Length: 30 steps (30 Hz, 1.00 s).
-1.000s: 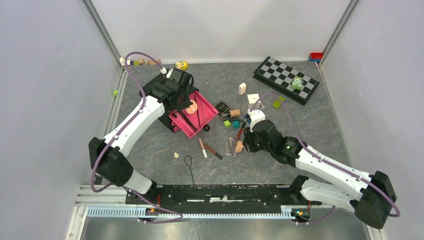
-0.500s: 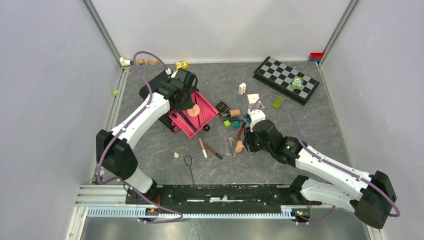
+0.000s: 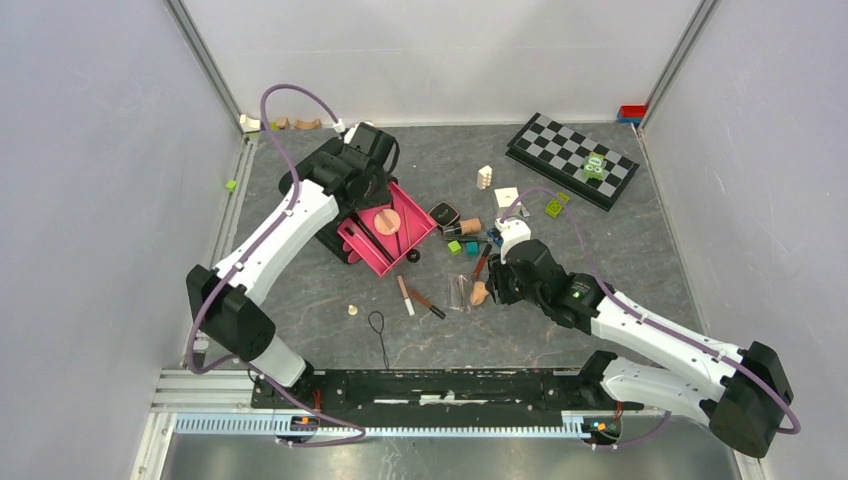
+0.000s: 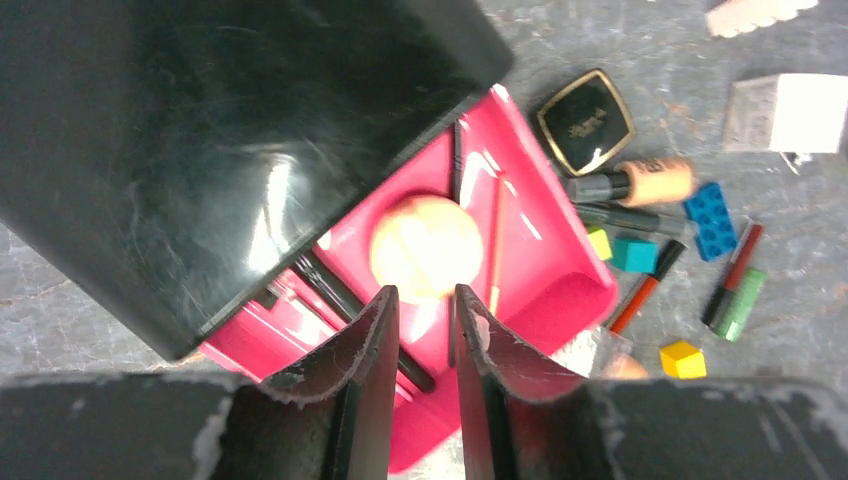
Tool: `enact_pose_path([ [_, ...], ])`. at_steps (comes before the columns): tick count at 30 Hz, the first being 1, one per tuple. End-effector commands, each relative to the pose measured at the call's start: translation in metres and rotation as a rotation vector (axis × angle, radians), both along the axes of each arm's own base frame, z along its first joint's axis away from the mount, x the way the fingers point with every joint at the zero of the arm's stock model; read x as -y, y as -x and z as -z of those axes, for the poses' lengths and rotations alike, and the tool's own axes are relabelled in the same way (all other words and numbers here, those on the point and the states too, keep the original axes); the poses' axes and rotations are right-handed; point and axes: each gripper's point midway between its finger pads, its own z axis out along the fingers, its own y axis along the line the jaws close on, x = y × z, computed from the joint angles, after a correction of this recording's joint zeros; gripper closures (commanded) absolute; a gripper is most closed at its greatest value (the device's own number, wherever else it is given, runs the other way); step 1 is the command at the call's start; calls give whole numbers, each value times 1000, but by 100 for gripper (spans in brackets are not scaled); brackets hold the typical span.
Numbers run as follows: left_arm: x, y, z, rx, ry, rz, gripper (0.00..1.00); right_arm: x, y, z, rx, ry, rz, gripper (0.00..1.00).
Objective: Organize the makeup
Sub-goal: Pick up the makeup brush from the drawer, then pick up the makeup tool from the center of the board.
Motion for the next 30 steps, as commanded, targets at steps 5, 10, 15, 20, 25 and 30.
enact_pose_path([
  [5, 17, 79, -25, 76, -39, 88, 65, 0, -6, -14, 36, -14, 18, 62],
  [10, 3, 144, 4, 37, 72, 51, 64, 4, -7, -13, 45, 9, 23, 62],
  [15, -12, 187, 32, 3, 190, 36, 63, 2, -7, -8, 37, 10, 13, 62],
  [20, -11, 210, 68, -59, 222, 72, 63, -3, -5, -3, 21, -8, 2, 62],
  [25, 3, 227, 111, -119, 211, 111, 62, -2, -3, 2, 13, -2, 1, 62],
  [30, 21, 238, 139, -130, 208, 135, 54, 0, -3, 4, 9, 4, 5, 62],
])
